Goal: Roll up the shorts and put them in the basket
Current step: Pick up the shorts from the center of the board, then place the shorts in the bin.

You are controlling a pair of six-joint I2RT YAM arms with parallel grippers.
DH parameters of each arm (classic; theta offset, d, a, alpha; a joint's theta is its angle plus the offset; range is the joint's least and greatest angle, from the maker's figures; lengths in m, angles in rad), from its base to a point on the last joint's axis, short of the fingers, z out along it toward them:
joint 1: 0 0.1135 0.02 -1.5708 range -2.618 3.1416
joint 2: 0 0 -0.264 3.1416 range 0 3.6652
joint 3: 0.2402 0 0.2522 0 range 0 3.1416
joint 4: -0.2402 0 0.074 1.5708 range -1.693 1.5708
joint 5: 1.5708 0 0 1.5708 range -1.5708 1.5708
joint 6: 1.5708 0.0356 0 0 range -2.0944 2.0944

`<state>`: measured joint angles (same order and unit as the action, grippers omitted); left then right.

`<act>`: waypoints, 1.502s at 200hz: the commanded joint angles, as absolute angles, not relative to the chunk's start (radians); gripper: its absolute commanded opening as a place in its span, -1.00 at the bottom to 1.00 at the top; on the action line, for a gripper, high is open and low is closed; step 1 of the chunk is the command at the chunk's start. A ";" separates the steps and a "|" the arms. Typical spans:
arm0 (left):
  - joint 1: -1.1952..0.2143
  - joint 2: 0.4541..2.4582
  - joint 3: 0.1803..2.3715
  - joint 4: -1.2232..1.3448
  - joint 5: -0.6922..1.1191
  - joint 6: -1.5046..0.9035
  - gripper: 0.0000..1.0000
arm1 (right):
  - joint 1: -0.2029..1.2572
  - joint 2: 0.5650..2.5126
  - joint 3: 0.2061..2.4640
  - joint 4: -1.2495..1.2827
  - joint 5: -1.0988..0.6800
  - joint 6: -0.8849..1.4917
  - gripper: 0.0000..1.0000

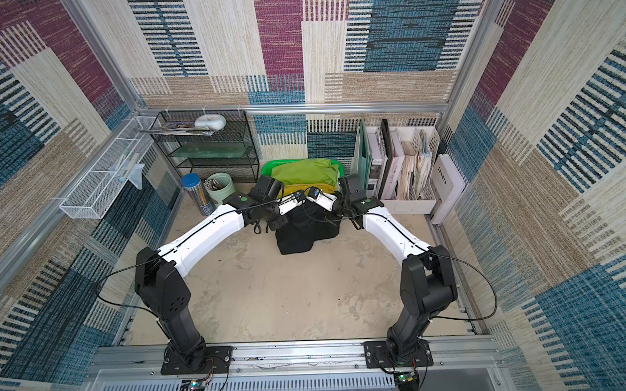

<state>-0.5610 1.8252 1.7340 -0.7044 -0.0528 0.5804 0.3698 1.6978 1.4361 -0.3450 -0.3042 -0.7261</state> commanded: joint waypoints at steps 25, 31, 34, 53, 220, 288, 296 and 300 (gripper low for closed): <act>-0.535 1.878 1.911 -0.553 -0.249 0.632 -1.00 | 0.331 1.775 1.699 -0.280 -0.116 -0.730 -1.00; -0.528 1.885 1.931 -0.521 -0.267 0.631 -1.00 | 0.330 1.789 1.730 -0.264 -0.105 -0.736 -1.00; -0.525 1.889 1.939 -0.503 -0.274 0.631 -1.00 | 0.329 1.795 1.744 -0.255 -0.101 -0.740 -1.00; -0.501 1.910 1.993 -0.386 -0.303 0.635 -1.00 | 0.329 1.831 1.818 -0.175 -0.058 -0.756 -1.00; -0.262 2.391 2.411 -0.594 0.188 0.731 -1.00 | 0.282 2.387 2.298 -0.403 -0.309 -0.913 -1.00; -0.213 2.444 2.425 -0.813 0.387 0.762 -1.00 | 0.235 2.456 2.329 -0.588 -0.518 -0.906 -1.00; -0.209 2.453 2.429 -0.819 0.396 0.761 -1.00 | 0.229 2.470 2.347 -0.606 -0.538 -0.904 -1.00; -0.207 2.456 2.433 -0.822 0.403 0.759 -1.00 | 0.225 2.477 2.361 -0.619 -0.549 -0.905 -1.00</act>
